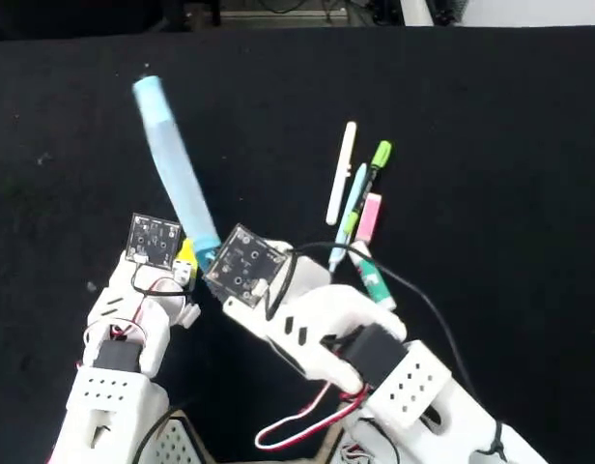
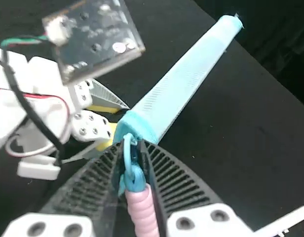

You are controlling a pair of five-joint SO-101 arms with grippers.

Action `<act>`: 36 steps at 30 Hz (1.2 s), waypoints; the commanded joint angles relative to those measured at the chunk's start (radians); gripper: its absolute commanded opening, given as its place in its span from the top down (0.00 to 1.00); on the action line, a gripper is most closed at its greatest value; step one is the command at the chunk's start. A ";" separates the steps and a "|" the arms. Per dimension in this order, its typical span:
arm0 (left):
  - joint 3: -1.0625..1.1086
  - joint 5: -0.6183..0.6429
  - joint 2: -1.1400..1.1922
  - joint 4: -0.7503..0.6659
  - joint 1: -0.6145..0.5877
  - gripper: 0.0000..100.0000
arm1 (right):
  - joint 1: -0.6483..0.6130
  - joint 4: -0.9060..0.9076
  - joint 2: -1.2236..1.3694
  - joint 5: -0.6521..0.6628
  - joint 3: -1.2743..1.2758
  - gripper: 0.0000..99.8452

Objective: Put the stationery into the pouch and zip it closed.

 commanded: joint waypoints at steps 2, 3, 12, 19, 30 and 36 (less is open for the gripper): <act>0.016 0.009 -0.009 0.006 -0.031 0.87 | -0.011 -0.029 -0.033 0.011 0.044 0.99; 0.012 0.009 -0.009 0.008 -0.056 0.87 | -0.011 -0.029 -0.033 0.006 0.058 0.99; -0.205 0.002 -0.009 0.316 -0.254 0.87 | -0.017 -0.137 -0.028 0.003 0.171 0.99; -0.452 -0.002 -0.009 0.632 -0.332 0.87 | -0.017 -0.186 -0.030 0.003 0.231 0.99; -0.822 -0.195 -0.009 0.973 -0.321 0.85 | -0.017 -0.183 -0.031 0.003 0.237 0.99; -0.918 -0.207 -0.009 1.114 -0.283 0.76 | -0.014 -0.180 -0.033 0.003 0.237 0.99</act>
